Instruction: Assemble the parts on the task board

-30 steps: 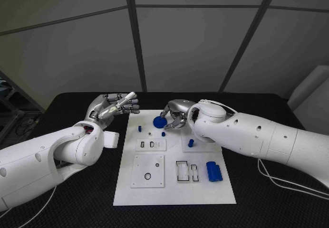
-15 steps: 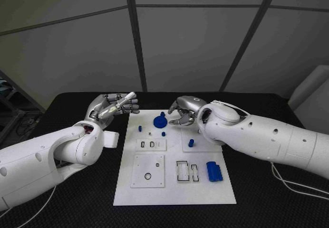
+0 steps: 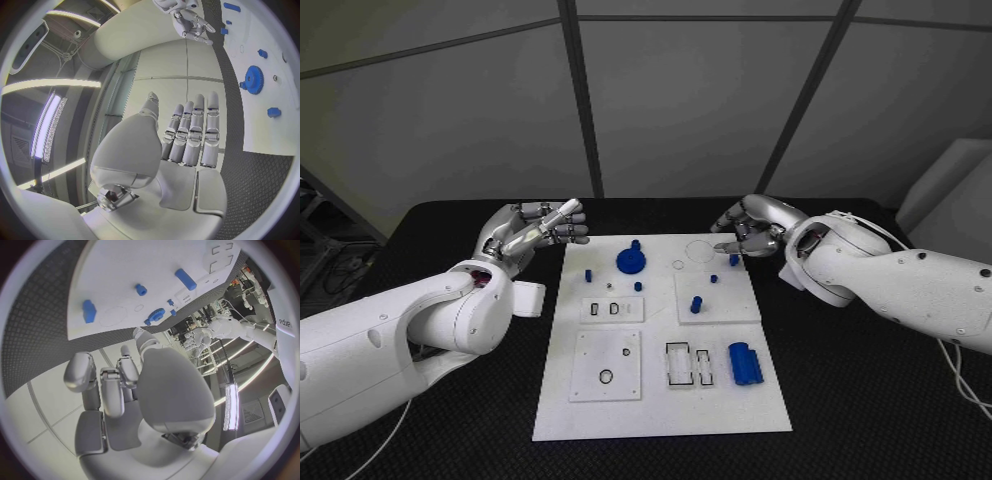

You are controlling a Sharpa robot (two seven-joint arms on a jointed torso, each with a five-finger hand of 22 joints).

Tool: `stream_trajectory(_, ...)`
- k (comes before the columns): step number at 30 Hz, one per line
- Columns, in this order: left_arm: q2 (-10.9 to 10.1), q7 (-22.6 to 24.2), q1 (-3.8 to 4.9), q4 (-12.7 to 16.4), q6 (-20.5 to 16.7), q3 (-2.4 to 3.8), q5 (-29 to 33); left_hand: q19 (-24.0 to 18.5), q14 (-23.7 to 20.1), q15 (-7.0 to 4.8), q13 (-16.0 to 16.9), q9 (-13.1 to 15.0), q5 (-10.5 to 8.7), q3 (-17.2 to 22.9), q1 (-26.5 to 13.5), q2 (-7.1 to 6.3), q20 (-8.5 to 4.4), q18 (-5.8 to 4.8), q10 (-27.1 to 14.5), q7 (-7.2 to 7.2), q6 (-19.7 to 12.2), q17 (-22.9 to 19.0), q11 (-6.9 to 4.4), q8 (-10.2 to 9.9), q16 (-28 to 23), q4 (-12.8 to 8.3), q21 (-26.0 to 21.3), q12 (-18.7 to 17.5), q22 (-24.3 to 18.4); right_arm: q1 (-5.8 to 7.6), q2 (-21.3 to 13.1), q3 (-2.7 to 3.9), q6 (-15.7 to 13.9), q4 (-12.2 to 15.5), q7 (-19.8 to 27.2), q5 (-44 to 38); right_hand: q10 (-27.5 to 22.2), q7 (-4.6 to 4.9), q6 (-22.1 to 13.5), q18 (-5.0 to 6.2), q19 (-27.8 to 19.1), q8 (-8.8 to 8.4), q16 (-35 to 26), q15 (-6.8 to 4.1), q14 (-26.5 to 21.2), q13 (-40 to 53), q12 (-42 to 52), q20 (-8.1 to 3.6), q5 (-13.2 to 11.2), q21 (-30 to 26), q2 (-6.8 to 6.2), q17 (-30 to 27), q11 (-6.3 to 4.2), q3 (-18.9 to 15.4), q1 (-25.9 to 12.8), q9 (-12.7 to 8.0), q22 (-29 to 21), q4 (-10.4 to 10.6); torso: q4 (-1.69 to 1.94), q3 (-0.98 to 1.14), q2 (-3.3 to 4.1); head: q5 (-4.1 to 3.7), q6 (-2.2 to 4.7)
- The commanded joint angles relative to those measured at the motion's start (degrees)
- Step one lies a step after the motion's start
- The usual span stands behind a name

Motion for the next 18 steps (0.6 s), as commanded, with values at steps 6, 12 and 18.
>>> stream_trajectory(6,0.2,0.4,-0.16,-0.3,1.6,0.04,-0.4,-0.5,-0.3,0.5,0.0,0.0,-0.27,-0.2,0.0,0.55,0.31,0.32,0.7,-0.18,0.7,0.1,-0.14,-0.1,-0.9,-0.7,-1.0,0.1,-0.5,0.0,-1.9,0.01,1.9,-3.0,6.6,4.4,-1.0,0.45,-2.9,0.28,-0.7,-1.16,-0.3,0.61,5.3,-0.7,-1.0,0.42,0.4,-0.7,-0.22,12.3,0.29,-0.5,1.3,-0.4,-0.7,-0.9,-0.22,0.19,0.14,-0.76,0.46)
stream_trajectory(12,0.5,0.4,-0.25,-0.4,1.7,0.04,-0.4,-0.8,-0.5,0.55,0.0,0.0,-0.27,-0.2,0.0,0.62,0.37,0.31,0.7,-0.16,0.7,0.1,-0.1,-0.2,-1.1,-0.8,-1.3,0.0,-0.7,-0.1,-1.3,0.0,2.5,-4.6,6.9,4.5,-1.4,0.55,-6.9,0.38,-1.0,-1.19,-0.4,0.69,5.2,-1.1,-1.3,0.54,0.0,-1.0,-0.38,12.2,0.38,-1.3,1.7,-0.4,-1.2,-0.7,-0.05,0.18,0.14,-1.02,0.24)
stream_trajectory(18,0.6,0.4,-0.29,-0.7,1.8,0.04,-0.4,-1.2,-0.6,0.63,0.0,0.0,-0.26,-0.3,0.0,0.71,0.46,0.3,0.7,-0.12,0.7,0.1,-0.06,-0.2,-1.3,-1.0,-1.6,-0.1,-1.0,-0.7,-0.3,-0.01,3.5,-5.9,6.8,4.8,-1.4,0.59,-7.6,0.39,-1.0,-1.21,-0.4,0.73,5.2,-1.2,-1.4,0.56,-0.1,-1.1,-0.39,12.2,0.42,-1.5,1.7,-0.4,-1.2,-0.6,-0.06,0.06,0.14,-1.11,-0.13)
